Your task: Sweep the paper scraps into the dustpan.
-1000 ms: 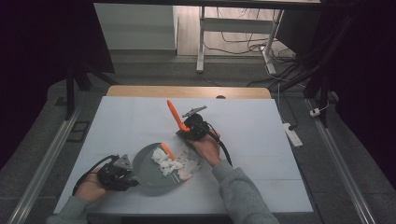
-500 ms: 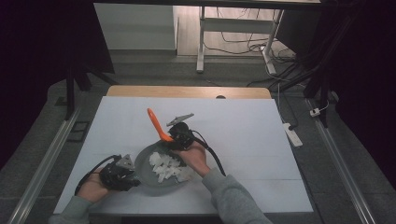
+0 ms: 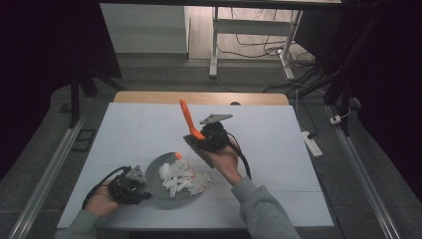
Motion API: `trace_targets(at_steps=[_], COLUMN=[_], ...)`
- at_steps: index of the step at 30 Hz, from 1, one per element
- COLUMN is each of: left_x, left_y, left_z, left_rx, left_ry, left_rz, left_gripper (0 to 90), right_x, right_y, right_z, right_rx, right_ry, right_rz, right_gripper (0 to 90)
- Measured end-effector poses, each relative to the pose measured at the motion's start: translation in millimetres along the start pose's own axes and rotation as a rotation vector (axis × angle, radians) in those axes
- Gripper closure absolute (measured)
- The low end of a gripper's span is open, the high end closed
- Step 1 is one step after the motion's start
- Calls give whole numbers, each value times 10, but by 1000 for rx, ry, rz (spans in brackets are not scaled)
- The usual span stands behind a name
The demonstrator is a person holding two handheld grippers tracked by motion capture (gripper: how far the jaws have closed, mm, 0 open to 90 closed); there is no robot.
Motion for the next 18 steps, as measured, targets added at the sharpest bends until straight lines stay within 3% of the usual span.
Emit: trace_targets(at_steps=[6,11,18], left_x=[7,5,2], left_y=[10,10,8], left_z=[14,20,28], left_rx=[-5,-6,-8], left_ry=[2,3,3], left_rz=[1,0,-1], left_gripper=[620,620,620], right_x=[-201,-280,-226], right_y=[-224,-350,-524], right_z=[210,266,252], right_rx=[31,54,71], right_ry=[-65,-84,-75], right_rz=[-29,-37,-65], right_gripper=[701,701,701])
Point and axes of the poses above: each handheld gripper's, and its own axes: x roughly forward along the jaws, y roughly out of its top, z roughly to its right, the point moved 10 cm from there along x, roughly forward along the jaws, and after that the axes turned 2 degrees about y, right-handed, at the moved point
